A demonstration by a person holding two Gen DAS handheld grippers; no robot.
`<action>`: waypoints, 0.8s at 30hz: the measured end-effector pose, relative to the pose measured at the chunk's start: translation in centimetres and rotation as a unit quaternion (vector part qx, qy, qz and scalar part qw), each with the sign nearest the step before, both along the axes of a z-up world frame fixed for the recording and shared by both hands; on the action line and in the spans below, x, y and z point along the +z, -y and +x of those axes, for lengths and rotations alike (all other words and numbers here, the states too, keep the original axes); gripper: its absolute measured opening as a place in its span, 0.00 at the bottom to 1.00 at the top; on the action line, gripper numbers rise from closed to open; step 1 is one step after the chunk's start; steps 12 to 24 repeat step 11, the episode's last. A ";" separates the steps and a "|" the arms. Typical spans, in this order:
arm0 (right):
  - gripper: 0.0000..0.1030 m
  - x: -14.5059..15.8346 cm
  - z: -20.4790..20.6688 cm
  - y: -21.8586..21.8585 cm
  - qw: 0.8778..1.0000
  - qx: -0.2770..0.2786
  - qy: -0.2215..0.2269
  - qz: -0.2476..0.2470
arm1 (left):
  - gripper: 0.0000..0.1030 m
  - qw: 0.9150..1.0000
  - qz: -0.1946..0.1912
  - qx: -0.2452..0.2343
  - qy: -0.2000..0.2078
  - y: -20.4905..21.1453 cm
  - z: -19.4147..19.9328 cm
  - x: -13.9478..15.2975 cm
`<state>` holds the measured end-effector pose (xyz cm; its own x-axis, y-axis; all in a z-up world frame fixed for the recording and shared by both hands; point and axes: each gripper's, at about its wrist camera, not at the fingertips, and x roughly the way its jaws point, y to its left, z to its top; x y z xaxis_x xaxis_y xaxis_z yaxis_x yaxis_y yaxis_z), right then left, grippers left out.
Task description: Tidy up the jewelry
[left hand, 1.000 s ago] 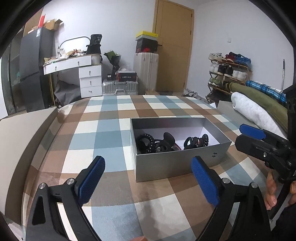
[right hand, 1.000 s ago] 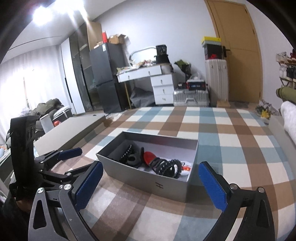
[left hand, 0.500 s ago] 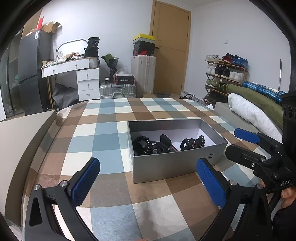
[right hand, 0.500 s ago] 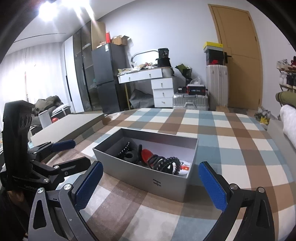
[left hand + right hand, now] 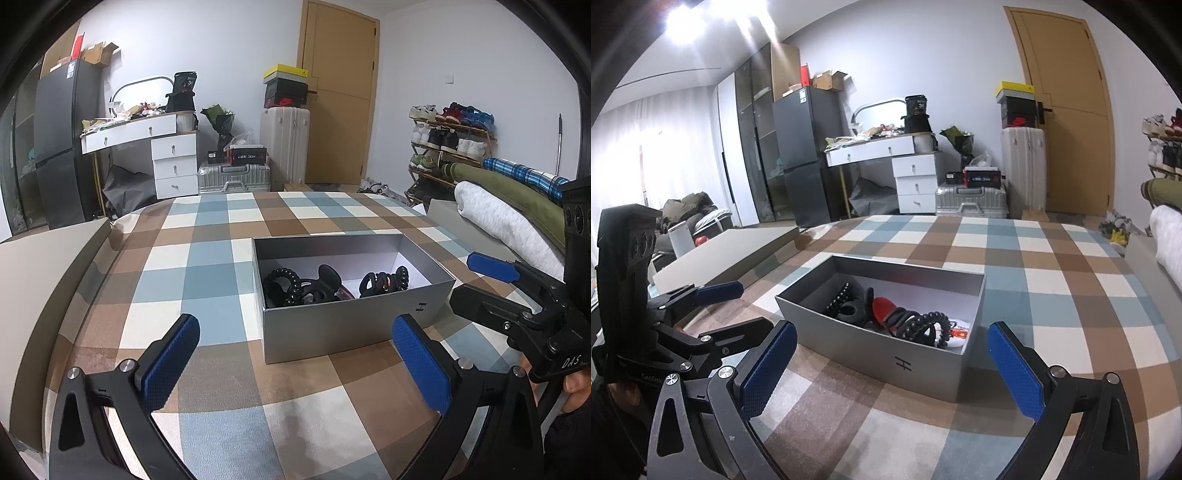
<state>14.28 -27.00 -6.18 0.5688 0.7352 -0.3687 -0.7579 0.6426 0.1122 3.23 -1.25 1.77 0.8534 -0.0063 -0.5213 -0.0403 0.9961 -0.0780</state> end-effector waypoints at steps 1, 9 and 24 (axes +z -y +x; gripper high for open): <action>1.00 0.0 0.0 0.0 1.000 0.000 0.000 0.000 | 0.99 1.000 0.000 0.000 0.000 0.0 0.0 0.0; 1.00 0.0 0.0 0.0 1.000 -0.001 -0.001 0.000 | 0.99 1.000 0.000 0.001 0.004 -0.1 -0.2 0.1; 1.00 0.0 0.0 -0.1 1.000 0.000 0.000 0.000 | 0.99 1.000 0.001 0.001 0.004 0.0 -0.2 0.1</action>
